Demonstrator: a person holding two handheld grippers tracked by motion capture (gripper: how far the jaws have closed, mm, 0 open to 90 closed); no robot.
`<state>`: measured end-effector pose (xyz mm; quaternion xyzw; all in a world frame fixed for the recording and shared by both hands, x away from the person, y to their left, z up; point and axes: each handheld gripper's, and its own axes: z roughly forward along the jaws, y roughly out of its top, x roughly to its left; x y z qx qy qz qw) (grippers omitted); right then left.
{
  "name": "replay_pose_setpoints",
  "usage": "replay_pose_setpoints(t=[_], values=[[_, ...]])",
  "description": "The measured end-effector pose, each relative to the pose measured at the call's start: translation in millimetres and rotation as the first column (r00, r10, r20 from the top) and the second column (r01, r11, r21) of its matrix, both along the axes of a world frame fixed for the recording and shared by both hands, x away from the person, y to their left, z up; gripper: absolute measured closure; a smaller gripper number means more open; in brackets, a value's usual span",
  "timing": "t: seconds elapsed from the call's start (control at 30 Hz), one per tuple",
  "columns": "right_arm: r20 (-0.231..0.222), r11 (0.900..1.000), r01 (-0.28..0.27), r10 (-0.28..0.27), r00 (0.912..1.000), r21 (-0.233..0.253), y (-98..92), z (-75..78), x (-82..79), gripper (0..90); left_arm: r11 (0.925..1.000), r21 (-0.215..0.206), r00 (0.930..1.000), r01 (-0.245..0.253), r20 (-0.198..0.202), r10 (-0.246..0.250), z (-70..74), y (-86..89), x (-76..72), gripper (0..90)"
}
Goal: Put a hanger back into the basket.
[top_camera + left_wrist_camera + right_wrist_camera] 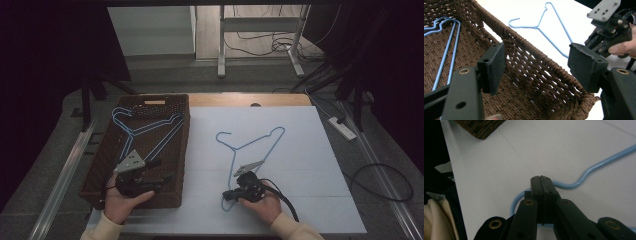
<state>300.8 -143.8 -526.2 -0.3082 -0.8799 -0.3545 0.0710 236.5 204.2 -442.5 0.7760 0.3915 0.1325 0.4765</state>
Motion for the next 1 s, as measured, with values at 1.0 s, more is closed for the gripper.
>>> replay_pose_setpoints(t=[1.0], values=[[0.182, 0.972, 0.233, -0.234, 0.9549, 0.032, -65.4, 45.3, 90.0, 68.3, 1.0000, -0.002, 1.0000, -0.008, -0.003, 0.008, -1.9, 2.0, 0.1, 30.6]])
